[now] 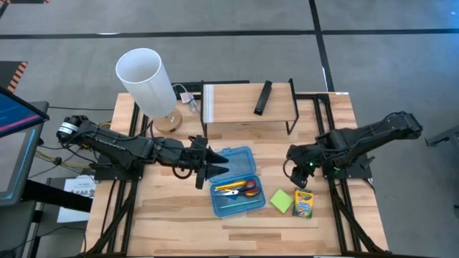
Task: Pack school essentials
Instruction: Put the green sticky notes into the blue supply box
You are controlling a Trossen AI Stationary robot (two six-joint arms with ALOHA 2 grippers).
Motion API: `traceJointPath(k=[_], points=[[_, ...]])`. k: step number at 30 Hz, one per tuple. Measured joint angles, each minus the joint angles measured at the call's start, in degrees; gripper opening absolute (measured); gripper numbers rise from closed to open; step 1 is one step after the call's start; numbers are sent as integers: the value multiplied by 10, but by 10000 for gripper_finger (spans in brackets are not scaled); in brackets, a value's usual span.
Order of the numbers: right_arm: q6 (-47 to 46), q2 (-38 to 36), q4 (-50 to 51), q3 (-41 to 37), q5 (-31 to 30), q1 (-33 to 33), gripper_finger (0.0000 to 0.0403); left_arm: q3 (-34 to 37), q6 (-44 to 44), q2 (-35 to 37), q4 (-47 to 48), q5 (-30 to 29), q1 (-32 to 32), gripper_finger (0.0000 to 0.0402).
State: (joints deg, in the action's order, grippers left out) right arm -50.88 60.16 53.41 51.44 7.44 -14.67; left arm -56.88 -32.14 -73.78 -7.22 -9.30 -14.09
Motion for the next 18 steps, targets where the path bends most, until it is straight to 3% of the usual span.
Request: traceJointPath(k=[4,9,14,18], points=[[-20,2,14,0,3,-29,149,0,2,0,0,3,0,187],[-109,2,35,0,9,-68,207,0,1,0,0,12,0,187],[-259,2,14,-34,-11,-122,254,0,1,0,0,12,0,187],[-378,2,-39,-88,-13,-175,265,0,-1,0,0,23,0,187]])
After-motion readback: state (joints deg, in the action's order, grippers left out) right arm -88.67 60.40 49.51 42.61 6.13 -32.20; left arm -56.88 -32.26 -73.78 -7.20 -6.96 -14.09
